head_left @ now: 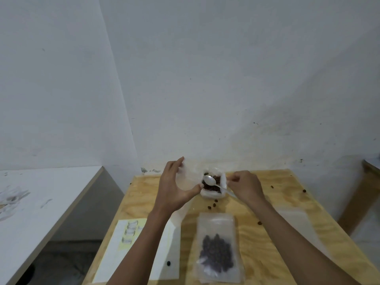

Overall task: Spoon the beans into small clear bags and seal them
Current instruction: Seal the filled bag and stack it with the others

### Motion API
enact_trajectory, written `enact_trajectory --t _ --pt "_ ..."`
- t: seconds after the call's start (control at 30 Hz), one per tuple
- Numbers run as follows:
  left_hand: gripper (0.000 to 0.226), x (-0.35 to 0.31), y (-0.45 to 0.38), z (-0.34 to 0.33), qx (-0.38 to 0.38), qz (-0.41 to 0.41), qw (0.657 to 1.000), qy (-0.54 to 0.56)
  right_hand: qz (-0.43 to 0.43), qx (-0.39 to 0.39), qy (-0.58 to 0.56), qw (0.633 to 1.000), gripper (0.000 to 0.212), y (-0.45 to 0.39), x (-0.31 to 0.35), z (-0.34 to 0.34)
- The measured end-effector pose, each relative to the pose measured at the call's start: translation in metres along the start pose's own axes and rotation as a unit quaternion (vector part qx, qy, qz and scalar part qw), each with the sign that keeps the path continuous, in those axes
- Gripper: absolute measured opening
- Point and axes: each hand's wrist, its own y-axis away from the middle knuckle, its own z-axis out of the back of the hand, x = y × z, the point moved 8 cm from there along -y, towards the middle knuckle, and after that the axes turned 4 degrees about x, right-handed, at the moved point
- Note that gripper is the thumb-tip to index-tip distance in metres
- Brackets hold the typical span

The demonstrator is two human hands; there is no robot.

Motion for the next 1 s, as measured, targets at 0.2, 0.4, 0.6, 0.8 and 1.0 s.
enact_trajectory --t 0.2,0.4,0.6,0.8,1.0 --pt "0.097 0.028 0.004 -0.020 0.056 0.035 0.998 -0.002 -0.017 0.026 0.054 0.998 0.021 -0.014 -0.021 -0.041" --pt "0.088 0.048 0.001 -0.040 0.061 0.100 0.991 0.069 -0.031 0.034 0.092 0.995 0.022 -0.026 -0.010 -0.047" --pt "0.055 0.055 -0.010 -0.055 0.047 0.136 0.978 0.152 -0.004 0.001 0.228 0.974 0.025 -0.032 -0.001 -0.031" --pt "0.052 0.054 -0.013 -0.078 0.081 0.131 0.974 0.163 -0.009 -0.011 0.280 0.960 0.016 -0.028 -0.008 -0.030" --pt "0.057 0.062 -0.023 -0.093 0.092 0.167 0.960 0.205 -0.004 0.010 0.267 0.964 0.026 -0.029 -0.010 -0.040"
